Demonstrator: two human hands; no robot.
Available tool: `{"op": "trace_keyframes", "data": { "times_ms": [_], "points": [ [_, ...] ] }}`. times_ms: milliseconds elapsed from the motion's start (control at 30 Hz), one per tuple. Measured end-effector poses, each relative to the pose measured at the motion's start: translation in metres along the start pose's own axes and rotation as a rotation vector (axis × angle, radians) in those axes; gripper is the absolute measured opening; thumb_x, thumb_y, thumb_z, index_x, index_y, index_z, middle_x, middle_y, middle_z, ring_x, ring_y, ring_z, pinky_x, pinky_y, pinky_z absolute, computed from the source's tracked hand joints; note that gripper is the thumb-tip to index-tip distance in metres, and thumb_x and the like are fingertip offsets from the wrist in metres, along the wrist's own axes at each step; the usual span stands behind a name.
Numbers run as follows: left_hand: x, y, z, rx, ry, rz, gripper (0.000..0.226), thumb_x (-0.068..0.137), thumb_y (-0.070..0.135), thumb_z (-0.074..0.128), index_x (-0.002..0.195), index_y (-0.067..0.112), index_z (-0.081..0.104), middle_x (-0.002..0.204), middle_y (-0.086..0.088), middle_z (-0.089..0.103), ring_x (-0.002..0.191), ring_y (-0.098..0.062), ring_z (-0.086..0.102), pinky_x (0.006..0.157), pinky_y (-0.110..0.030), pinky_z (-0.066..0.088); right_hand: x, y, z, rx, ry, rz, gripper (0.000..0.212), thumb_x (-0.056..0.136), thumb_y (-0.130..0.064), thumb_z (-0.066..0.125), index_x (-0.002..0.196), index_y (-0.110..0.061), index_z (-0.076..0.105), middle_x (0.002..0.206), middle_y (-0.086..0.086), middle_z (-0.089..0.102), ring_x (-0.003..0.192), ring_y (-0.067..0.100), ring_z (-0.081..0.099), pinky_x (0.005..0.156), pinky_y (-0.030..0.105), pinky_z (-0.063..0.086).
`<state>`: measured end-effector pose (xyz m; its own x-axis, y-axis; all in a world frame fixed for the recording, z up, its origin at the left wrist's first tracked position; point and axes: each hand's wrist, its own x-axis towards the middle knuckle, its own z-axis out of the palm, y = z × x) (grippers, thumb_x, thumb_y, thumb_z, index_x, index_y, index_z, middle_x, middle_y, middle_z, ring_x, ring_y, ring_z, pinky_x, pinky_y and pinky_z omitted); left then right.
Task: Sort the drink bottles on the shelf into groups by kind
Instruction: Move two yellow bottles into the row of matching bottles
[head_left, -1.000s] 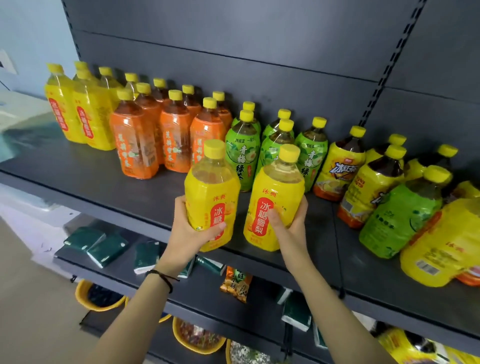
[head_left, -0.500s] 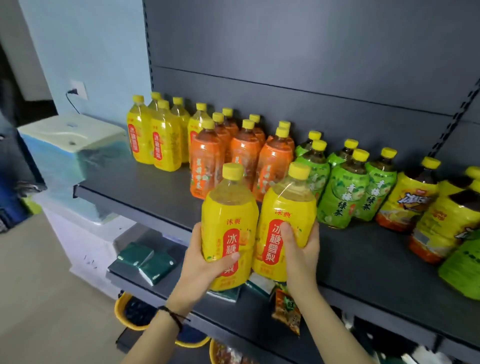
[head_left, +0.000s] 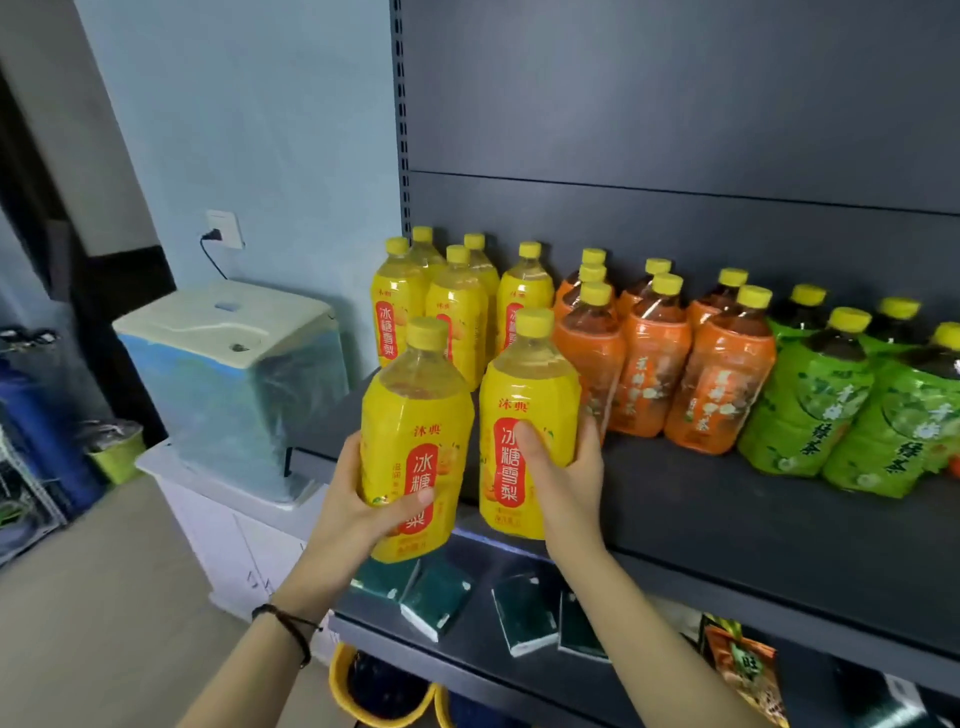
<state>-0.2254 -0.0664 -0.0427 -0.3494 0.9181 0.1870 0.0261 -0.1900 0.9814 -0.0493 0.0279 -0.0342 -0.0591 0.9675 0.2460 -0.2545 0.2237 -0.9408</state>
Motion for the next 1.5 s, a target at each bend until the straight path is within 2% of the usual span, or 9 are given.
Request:
{"op": "trace_keyframes", "data": {
  "times_ms": [200, 400, 533, 700, 867, 1067, 1167, 1267, 1500],
  "points": [
    [0.069, -0.022, -0.034, -0.036, -0.027, -0.029, 0.105, 0.035, 0.059, 0.089, 0.126, 0.027, 0.047, 0.118, -0.002, 0.065, 0.1, -0.016, 0.067, 0.069, -0.027, 0.057, 0.048, 0.038, 0.041, -0.04, 0.078, -0.024, 0.074, 0.057, -0.06, 0.077, 0.124, -0.047, 0.047, 0.125, -0.007, 0.062, 0.111, 0.013, 0.062, 0.093, 0.046, 0.054],
    [0.153, -0.045, -0.063, 0.016, -0.08, -0.005, 0.096, 0.042, 0.057, 0.089, 0.125, 0.034, 0.048, 0.132, -0.009, 0.053, 0.113, -0.019, 0.061, 0.08, -0.032, 0.056, 0.097, 0.064, 0.071, -0.162, 0.15, -0.115, 0.087, 0.054, -0.074, 0.073, 0.129, -0.059, 0.03, 0.141, -0.006, 0.046, 0.126, 0.015, 0.05, 0.101, 0.045, 0.048],
    [0.194, -0.052, -0.076, 0.055, -0.09, 0.053, 0.101, 0.046, 0.06, 0.086, 0.132, 0.032, 0.043, 0.133, -0.004, 0.053, 0.116, -0.016, 0.058, 0.085, -0.032, 0.054, 0.127, 0.071, 0.074, -0.22, 0.164, -0.163, 0.083, 0.057, -0.079, 0.067, 0.125, -0.067, 0.019, 0.149, -0.003, 0.033, 0.133, 0.017, 0.043, 0.105, 0.041, 0.044],
    [0.221, -0.056, -0.079, 0.027, -0.081, 0.105, 0.095, 0.044, 0.062, 0.085, 0.125, 0.04, 0.04, 0.121, 0.016, 0.056, 0.11, -0.002, 0.058, 0.081, -0.021, 0.053, 0.145, 0.078, 0.077, -0.27, 0.259, -0.172, 0.069, 0.073, -0.072, 0.057, 0.132, -0.062, 0.022, 0.145, -0.005, 0.041, 0.128, 0.016, 0.048, 0.104, 0.048, 0.045],
    [0.236, -0.061, -0.083, -0.017, -0.146, 0.084, 0.094, 0.048, 0.059, 0.085, 0.128, 0.036, 0.042, 0.118, 0.014, 0.062, 0.108, -0.003, 0.061, 0.078, -0.017, 0.052, 0.147, 0.084, 0.085, -0.447, 0.386, -0.193, 0.077, 0.08, -0.073, 0.046, 0.144, -0.044, 0.015, 0.147, 0.001, 0.04, 0.129, 0.022, 0.046, 0.105, 0.047, 0.044],
    [0.243, -0.065, -0.093, 0.005, -0.207, 0.08, 0.093, 0.052, 0.057, 0.083, 0.133, 0.033, 0.046, 0.126, 0.005, 0.059, 0.114, -0.007, 0.058, 0.087, -0.025, 0.053, 0.158, 0.082, 0.107, -0.497, 0.529, -0.228, 0.071, 0.093, -0.046, 0.051, 0.15, -0.024, 0.015, 0.15, 0.007, 0.034, 0.134, 0.023, 0.039, 0.107, 0.037, 0.038],
    [0.247, -0.069, -0.096, 0.142, -0.193, 0.091, 0.092, 0.057, 0.058, 0.076, 0.139, 0.034, 0.042, 0.132, 0.003, 0.046, 0.123, -0.003, 0.047, 0.104, -0.029, 0.043, 0.169, 0.082, 0.104, -0.495, 0.514, -0.206, 0.071, 0.095, -0.04, 0.051, 0.151, -0.022, 0.012, 0.152, 0.009, 0.031, 0.136, 0.025, 0.036, 0.111, 0.039, 0.036],
    [0.247, -0.067, -0.098, 0.181, -0.208, 0.091, 0.094, 0.058, 0.059, 0.072, 0.142, 0.034, 0.038, 0.131, 0.002, 0.045, 0.119, 0.002, 0.046, 0.092, -0.009, 0.043, 0.173, 0.083, 0.103, -0.509, 0.482, -0.169, 0.074, 0.095, -0.043, 0.05, 0.151, -0.022, 0.008, 0.154, 0.009, 0.027, 0.139, 0.025, 0.032, 0.114, 0.049, 0.032],
    [0.227, -0.064, -0.092, 0.094, -0.118, 0.13, 0.068, 0.075, 0.033, 0.075, 0.134, 0.027, 0.043, 0.13, 0.007, 0.056, 0.112, 0.006, 0.056, 0.09, -0.018, 0.049, 0.153, 0.08, 0.09, -0.561, 0.311, -0.093, 0.078, 0.09, -0.056, 0.05, 0.148, -0.046, -0.002, 0.159, 0.001, 0.021, 0.144, 0.021, 0.028, 0.115, 0.051, 0.031]
  ]
}}
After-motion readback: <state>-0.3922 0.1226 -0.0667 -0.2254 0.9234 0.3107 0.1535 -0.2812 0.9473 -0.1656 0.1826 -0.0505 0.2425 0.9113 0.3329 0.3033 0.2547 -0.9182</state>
